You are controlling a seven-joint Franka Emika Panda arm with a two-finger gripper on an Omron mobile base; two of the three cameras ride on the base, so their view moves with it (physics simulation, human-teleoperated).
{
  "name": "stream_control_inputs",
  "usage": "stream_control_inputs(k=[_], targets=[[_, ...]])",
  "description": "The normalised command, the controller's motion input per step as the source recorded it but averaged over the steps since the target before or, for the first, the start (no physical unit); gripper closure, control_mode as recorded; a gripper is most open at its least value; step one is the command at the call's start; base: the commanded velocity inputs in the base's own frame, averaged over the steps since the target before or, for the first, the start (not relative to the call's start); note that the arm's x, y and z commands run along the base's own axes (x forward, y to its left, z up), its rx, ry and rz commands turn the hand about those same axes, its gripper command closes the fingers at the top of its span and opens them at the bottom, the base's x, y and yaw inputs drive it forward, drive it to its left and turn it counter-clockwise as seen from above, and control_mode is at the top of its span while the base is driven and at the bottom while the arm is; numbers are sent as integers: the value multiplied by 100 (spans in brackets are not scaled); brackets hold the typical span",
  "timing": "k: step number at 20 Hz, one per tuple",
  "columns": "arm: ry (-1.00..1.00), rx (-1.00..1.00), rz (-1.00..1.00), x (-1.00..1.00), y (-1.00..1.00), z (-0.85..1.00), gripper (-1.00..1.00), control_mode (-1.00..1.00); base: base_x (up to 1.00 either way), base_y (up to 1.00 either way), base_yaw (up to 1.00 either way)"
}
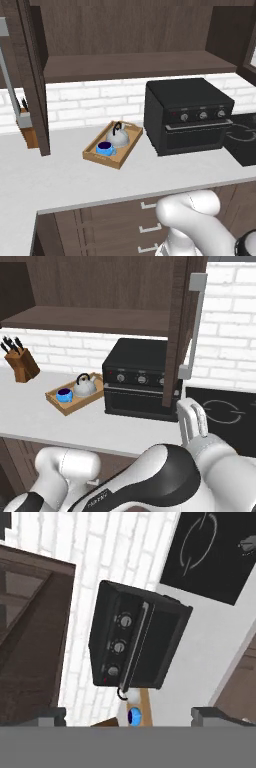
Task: Pick the kettle from the counter and place it on the tray. Then pick the mug from the cabinet and place it on the tray. Then close the cabinet doors.
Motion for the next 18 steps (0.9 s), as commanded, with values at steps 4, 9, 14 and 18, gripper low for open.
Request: stream_control_inputs(k=[4,9,14,18], targets=[[0,21,0,51,-43,-23,-100,-100,0,0,0],[1,12,0,45,-26,-9,-100,-100,0,0,0],[13,5,1,62,-34,0,-100,-100,0,0,0],[11,4,2,74,-43,-14,-100,-100,0,0,0]])
